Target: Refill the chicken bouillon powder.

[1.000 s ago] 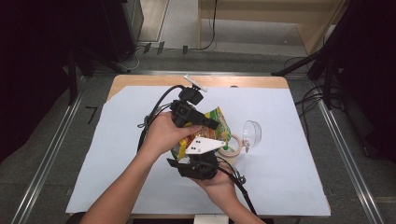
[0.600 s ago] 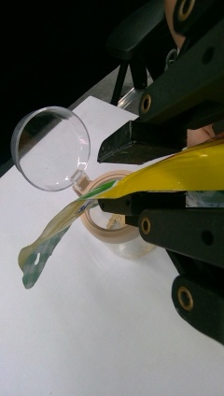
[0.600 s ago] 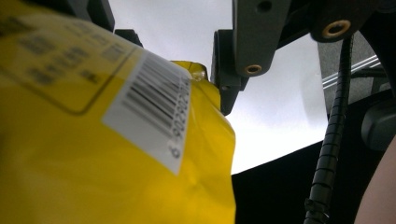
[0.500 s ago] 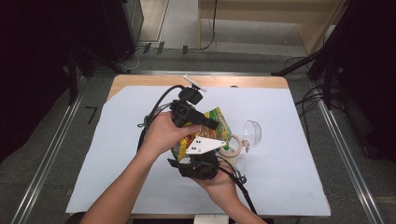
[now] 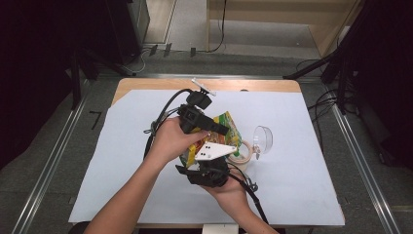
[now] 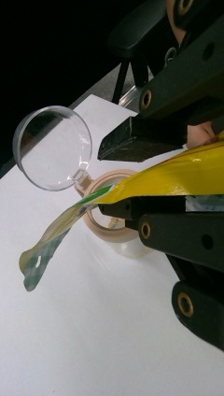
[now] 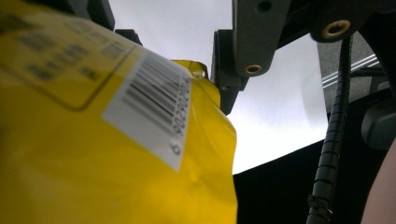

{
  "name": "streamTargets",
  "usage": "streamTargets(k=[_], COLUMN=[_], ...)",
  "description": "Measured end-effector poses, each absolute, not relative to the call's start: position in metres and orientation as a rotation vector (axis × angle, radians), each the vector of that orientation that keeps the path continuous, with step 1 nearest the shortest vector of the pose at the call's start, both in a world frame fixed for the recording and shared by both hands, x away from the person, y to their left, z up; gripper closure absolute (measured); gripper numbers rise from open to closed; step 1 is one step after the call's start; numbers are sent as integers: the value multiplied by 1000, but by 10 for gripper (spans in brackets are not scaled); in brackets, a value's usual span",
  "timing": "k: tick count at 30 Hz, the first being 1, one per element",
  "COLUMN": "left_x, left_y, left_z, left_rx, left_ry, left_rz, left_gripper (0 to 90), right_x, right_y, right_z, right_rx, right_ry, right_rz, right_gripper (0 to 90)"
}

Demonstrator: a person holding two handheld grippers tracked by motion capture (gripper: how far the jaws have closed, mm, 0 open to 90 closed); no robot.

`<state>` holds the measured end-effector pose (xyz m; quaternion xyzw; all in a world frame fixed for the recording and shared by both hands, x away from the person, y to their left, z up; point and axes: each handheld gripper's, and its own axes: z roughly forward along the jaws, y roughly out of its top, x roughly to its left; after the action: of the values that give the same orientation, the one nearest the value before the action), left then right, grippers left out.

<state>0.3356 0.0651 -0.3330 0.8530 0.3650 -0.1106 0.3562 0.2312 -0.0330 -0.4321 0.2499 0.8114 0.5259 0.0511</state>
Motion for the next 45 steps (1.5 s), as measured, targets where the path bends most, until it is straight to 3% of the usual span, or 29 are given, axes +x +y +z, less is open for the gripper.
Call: streamTargets(k=[45], left_x=[334], left_y=[64], left_z=[-332], left_rx=[2199], left_ry=[945], left_rz=[-287], left_gripper=[726], right_x=[228], right_y=[-33], right_z=[-429], right_rx=[788], right_ry=[2465], right_rz=[1602], right_gripper=[625])
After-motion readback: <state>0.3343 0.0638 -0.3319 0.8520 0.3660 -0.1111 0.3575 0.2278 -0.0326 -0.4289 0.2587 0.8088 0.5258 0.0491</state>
